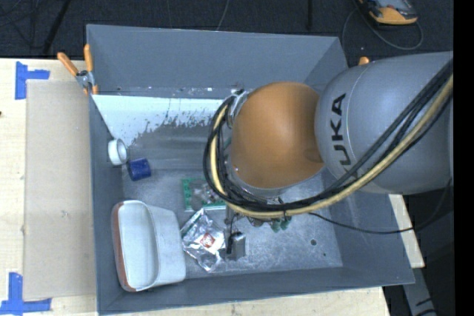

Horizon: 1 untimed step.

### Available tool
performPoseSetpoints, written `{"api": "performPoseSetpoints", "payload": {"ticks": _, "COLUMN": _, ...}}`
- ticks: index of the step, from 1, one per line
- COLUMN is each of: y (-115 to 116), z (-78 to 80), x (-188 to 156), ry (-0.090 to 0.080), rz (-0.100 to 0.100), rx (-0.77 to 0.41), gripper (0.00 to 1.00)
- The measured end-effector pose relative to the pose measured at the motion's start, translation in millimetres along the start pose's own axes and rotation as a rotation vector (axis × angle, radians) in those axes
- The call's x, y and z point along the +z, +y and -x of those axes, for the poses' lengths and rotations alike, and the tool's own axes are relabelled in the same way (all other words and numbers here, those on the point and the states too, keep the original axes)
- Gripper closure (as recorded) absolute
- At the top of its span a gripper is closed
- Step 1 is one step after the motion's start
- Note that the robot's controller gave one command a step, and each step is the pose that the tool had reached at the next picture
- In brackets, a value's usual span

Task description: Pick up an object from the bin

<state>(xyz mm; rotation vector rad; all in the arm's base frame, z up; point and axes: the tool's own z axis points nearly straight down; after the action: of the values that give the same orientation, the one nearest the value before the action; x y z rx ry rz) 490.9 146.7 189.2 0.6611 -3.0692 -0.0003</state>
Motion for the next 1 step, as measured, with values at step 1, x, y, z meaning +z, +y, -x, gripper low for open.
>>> {"api": "performPoseSetpoints", "payload": {"ticks": 1, "y": -32.3, "z": 40.0, "x": 98.9, "ry": 0.004, "rz": 0.001, "rx": -0.076, "gripper": 0.00}}
